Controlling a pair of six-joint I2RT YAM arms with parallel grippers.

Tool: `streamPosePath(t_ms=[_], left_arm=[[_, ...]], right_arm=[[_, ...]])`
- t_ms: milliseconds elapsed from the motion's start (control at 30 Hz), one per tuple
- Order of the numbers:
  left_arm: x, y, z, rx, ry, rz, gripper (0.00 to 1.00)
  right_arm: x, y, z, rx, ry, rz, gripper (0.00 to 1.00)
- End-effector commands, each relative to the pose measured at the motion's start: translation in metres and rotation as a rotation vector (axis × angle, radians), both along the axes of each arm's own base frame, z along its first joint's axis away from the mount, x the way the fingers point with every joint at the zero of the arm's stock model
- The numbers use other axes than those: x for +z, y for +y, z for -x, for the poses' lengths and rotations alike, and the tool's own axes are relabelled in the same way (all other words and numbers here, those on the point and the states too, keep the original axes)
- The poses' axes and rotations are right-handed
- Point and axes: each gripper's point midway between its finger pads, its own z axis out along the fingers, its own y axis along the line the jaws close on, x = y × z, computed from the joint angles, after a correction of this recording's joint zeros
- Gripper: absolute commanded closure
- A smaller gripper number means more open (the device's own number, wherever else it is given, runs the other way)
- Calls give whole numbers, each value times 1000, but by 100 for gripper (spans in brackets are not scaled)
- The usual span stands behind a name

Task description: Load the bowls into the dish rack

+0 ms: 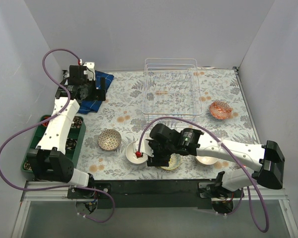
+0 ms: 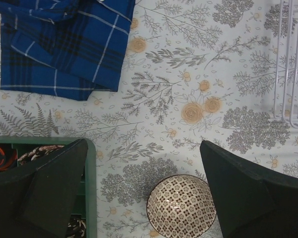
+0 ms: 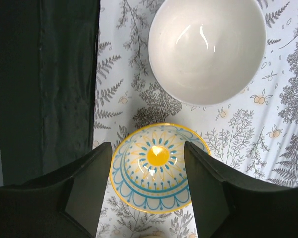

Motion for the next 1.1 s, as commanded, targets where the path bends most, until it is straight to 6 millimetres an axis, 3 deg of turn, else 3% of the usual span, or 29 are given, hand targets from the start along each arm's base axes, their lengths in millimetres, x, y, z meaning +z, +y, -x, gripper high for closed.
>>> streamPosePath(t_ms=[0, 300, 667, 1067], left_arm=[[34, 11, -5, 38, -100, 9, 2], [36, 18, 5, 55, -118, -9, 2], [31, 24, 17, 64, -123, -21, 2], [37, 26, 19, 43, -153, -49, 2]], right_arm=[[6, 15, -4, -167, -55, -54, 33], [-28, 0, -14, -418, -54, 38, 34], [-59, -4, -4, -497, 29, 139, 35], [-80, -5, -1, -521, 58, 205, 53]])
